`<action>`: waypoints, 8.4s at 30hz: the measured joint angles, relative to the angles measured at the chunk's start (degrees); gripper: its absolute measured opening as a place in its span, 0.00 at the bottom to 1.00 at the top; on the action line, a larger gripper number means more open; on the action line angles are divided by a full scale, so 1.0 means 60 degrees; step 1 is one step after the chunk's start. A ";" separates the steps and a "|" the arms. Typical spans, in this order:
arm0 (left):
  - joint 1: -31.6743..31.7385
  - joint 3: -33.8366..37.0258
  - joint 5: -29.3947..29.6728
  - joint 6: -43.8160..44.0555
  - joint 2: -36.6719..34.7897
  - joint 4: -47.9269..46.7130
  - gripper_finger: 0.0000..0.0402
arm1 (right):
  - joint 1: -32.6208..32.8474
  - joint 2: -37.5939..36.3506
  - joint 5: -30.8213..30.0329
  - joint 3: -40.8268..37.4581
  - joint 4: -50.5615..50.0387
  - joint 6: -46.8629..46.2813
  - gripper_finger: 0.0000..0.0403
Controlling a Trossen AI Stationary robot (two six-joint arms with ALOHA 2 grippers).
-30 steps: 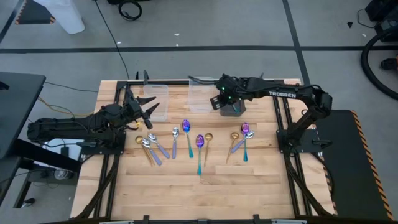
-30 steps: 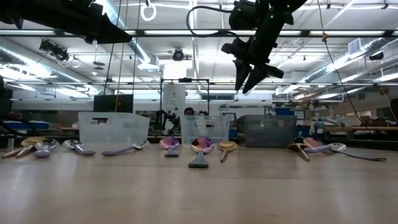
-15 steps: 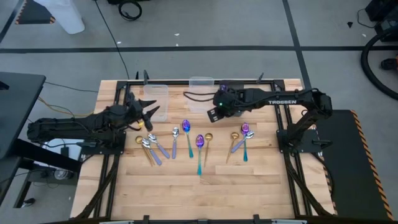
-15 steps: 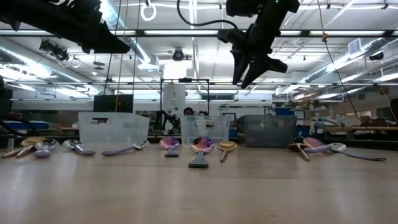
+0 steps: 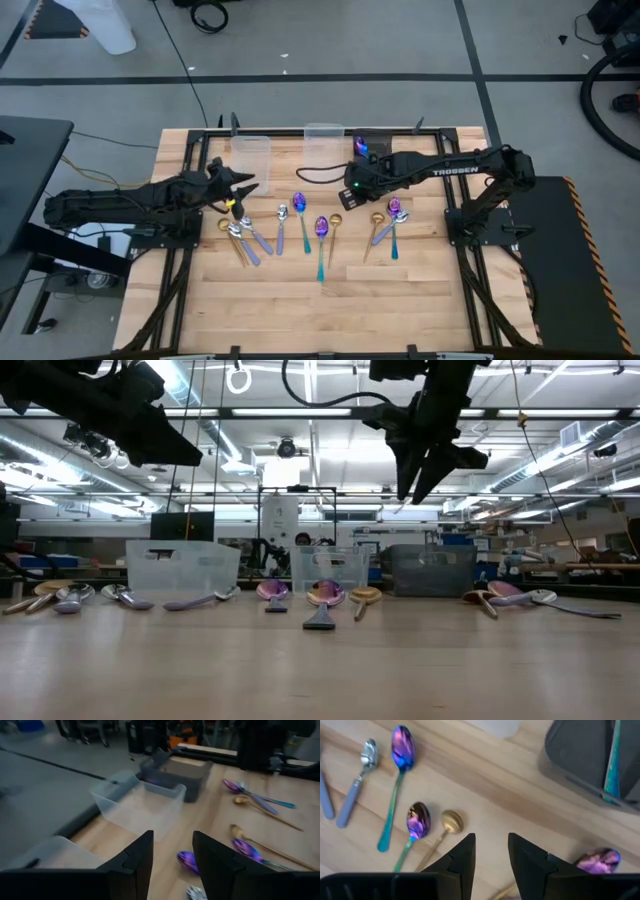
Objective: Sort silverware by color (type)
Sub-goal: Put the gold spoon into the right transparent bin, then put the purple spoon into the left transparent bin
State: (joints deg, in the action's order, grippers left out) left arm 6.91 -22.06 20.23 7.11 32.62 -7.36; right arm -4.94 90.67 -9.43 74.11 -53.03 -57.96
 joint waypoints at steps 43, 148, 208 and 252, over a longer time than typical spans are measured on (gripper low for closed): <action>-0.0005 0.0000 -0.0629 0.0452 0.0000 -0.0185 0.36 | 0.1984 0.1841 0.0268 -0.0779 -0.0595 -0.3877 0.31; -0.0005 -0.0004 -0.2088 0.1109 -0.0878 -0.1806 0.36 | -0.2574 0.1861 0.2059 0.0474 0.7284 0.3899 0.06; 0.0009 -0.0004 -0.1988 0.1648 -0.0878 -0.1693 0.36 | -0.4785 0.3639 0.3063 0.0437 0.7516 0.6552 0.14; 0.0009 -0.0007 0.1378 -0.0111 -0.0876 0.0354 0.36 | -0.0933 0.3442 0.0562 0.3361 0.2002 0.4960 0.27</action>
State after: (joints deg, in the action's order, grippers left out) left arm 6.96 -22.11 28.50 6.44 27.37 -5.23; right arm -10.54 111.33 -6.06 94.27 -41.02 -28.20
